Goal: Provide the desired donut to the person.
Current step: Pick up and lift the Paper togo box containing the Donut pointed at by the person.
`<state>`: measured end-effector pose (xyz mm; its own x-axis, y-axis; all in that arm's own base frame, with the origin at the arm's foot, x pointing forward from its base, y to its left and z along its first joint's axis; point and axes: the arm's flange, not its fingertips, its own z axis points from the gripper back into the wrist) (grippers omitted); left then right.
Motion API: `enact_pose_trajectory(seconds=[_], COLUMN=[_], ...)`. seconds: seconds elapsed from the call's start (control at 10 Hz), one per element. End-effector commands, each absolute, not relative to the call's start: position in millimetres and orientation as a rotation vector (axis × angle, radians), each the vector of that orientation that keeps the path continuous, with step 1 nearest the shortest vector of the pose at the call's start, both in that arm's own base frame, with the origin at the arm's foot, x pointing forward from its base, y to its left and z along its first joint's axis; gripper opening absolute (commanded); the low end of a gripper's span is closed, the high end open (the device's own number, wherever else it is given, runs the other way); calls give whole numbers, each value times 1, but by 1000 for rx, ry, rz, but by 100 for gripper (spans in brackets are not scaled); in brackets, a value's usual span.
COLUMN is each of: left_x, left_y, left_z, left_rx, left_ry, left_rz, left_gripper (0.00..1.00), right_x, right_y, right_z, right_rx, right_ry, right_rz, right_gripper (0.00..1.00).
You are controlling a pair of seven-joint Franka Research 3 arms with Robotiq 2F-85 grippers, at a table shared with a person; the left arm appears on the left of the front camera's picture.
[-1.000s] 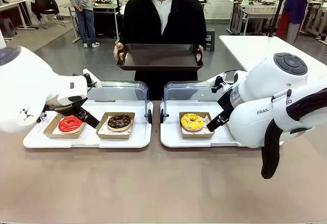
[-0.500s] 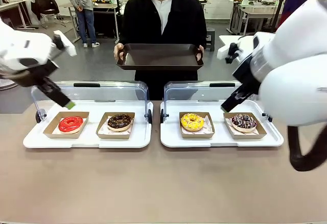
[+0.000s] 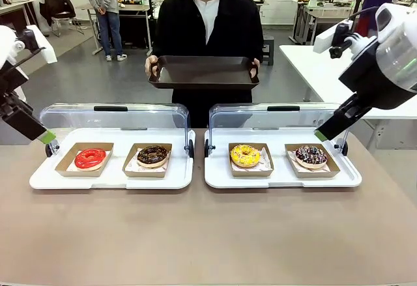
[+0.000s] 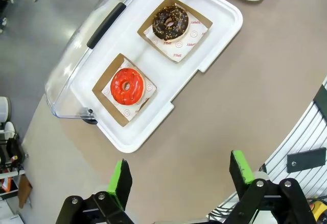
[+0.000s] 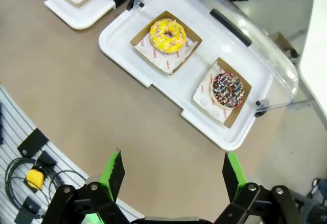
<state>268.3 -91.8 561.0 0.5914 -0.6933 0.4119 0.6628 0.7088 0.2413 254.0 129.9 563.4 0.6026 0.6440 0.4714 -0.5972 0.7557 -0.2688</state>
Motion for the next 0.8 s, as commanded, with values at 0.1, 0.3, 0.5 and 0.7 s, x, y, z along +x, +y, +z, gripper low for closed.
enact_pose_trajectory(seconds=[0.1,0.3,0.5,0.7], left_x=[268,268,283,292], left_y=[-95,-94,-55,-20], left_z=[561,561,581,595], left_rx=[44,59,-151,-342], left_ry=[-515,-508,-583,-684], left_rz=[-796,-794,-837,-964], left_gripper=[100,100,100,100], right_x=[272,266,281,297], right_y=[139,135,101,57], right_z=[551,554,576,588], right_rx=[-85,-83,163,439], right_ry=[-582,-572,-638,-747], right_rz=[729,725,825,853], right_gripper=[100,100,100,100])
